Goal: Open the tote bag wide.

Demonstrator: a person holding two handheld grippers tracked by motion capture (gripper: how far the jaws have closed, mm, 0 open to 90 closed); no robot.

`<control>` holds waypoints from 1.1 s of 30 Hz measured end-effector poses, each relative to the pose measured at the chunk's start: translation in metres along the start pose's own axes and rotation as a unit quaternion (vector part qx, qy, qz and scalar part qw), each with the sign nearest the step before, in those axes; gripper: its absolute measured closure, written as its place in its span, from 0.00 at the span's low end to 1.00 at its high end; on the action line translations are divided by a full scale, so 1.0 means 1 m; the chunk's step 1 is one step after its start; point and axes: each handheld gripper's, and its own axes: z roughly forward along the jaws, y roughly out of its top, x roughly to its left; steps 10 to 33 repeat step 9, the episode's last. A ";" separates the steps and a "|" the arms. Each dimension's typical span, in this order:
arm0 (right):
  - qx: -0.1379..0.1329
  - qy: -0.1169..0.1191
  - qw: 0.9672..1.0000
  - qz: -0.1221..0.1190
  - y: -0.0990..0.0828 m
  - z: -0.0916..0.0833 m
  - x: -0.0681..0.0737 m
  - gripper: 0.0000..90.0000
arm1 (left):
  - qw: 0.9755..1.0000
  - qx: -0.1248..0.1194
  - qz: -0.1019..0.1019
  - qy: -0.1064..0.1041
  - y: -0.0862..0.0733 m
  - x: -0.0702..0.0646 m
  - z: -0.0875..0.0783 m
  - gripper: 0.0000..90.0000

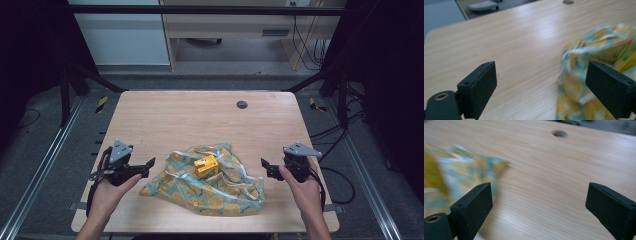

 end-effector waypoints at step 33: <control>0.023 -0.068 0.997 0.012 -0.043 0.009 -0.016 0.09 | 0.998 0.044 0.033 -0.005 -0.049 0.017 0.009 0.05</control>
